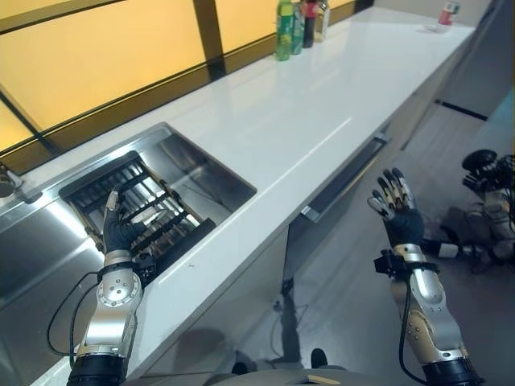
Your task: Pick up plates and place into dishwasher.
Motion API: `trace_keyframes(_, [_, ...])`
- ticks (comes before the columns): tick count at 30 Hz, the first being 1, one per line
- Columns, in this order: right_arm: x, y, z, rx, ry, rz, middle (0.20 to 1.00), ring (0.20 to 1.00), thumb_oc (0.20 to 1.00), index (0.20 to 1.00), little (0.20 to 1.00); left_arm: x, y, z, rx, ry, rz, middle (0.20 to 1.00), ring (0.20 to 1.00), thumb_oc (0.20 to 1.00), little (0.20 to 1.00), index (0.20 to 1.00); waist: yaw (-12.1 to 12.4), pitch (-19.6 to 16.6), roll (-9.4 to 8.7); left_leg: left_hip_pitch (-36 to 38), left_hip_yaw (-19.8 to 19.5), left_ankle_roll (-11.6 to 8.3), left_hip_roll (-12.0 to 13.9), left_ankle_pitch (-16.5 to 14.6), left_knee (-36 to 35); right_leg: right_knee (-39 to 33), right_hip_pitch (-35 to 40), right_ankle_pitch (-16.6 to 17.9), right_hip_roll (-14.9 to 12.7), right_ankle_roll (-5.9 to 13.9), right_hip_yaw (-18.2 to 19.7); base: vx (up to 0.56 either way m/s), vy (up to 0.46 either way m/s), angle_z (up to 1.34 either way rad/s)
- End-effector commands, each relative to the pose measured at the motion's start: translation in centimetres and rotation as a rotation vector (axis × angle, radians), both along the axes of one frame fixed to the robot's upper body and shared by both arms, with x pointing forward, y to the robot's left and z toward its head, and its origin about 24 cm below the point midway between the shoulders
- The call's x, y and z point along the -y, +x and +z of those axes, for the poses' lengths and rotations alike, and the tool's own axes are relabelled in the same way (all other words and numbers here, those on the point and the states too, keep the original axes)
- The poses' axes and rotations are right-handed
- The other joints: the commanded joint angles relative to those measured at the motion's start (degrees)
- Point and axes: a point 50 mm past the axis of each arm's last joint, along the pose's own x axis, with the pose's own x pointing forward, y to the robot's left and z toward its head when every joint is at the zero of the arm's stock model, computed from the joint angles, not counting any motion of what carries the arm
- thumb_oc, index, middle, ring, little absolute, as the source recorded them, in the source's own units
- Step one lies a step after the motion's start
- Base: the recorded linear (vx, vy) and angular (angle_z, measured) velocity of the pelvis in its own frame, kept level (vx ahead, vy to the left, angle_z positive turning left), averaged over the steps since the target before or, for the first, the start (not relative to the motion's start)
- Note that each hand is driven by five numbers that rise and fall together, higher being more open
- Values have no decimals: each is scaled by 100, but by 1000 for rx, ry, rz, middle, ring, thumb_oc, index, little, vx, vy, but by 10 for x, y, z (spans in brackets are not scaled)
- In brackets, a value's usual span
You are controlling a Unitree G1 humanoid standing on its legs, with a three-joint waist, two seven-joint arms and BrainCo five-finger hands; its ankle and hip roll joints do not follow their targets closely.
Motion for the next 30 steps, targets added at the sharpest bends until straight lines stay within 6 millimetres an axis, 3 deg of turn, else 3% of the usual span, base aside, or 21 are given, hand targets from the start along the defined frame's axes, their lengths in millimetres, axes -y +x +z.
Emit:
trace_keyframes(1, [-15,2,45,227,-57,118,1000,1000,1000,1000,1000,-4,-1,26,110,29,-39,1000,1000,1000,1000,1000,324,-285,-202,-401,-229,36,132,331,106,442,-173,-118,96,-166,-101,39,-164,41])
trace_keyframes(6, [-33,9,65,318,-135,228,1000,1000,1000,1000,1000,-3,-3,31,149,-31,-63,1000,1000,1000,1000,1000,801,-152,-262,-675,-587,-214,389,739,32,481,-74,-247,244,-343,-616,-3,-135,59])
trace_keyframes(9, [-44,14,72,352,-201,243,1000,1000,1000,1000,1000,-3,-1,33,167,-81,-83,1000,1000,1000,1000,1000,1010,-32,-247,-891,-590,-288,441,894,47,555,-72,-326,245,-409,-946,-84,-59,70])
trace_keyframes(11, [-48,18,72,345,-209,239,1000,1000,1000,1000,1000,2,3,35,172,-117,-128,1000,1000,1000,1000,1000,1075,27,-244,-1026,-373,-319,422,964,224,584,-29,-362,216,-431,-1256,-96,-21,88])
trace_keyframes(13, [-51,21,69,314,-205,255,1000,1000,1000,1000,1000,11,9,36,178,-160,-198,1000,1000,1000,1000,1000,1016,91,-273,-1130,275,-375,338,929,747,508,96,-352,148,-444,-1666,-107,-1,103])
trace_keyframes(15, [-53,23,67,300,-170,254,1000,1000,1000,1000,1000,21,15,36,187,-198,-238,1000,1000,1000,1000,1000,921,112,-327,-1163,705,-338,200,770,1243,470,145,-307,81,-451,-1836,-85,58,126])
trace_keyframes(17, [-57,27,61,278,-156,262,1000,1000,1000,1000,1000,26,16,35,193,-204,-252,1000,1000,1000,1000,1000,873,88,-319,-1060,693,-237,7,616,1228,524,111,-267,66,-432,-1777,-7,149,112])
trace_keyframes(21, [-63,24,48,220,-135,258,1000,1000,1000,1000,1000,35,16,36,198,-208,-297,1000,1000,1000,1000,1000,852,-39,-231,-568,602,-105,-20,421,468,459,229,-196,-20,-297,-1693,83,181,92])
trace_keyframes(25, [-61,21,41,194,-99,229,1000,1000,1000,1000,1000,45,17,50,261,-213,-371,1000,1000,1000,1000,1000,855,-140,-207,-321,434,21,-116,391,145,617,231,-250,-155,-152,-1686,76,168,17])
trace_keyframes(30, [-58,13,38,213,-56,199,1000,1000,1000,1000,1000,54,17,62,322,-167,-447,1000,1000,1000,1000,1000,637,12,-186,-210,498,292,-266,240,282,1849,-273,-160,-303,-6,-1371,14,124,11])
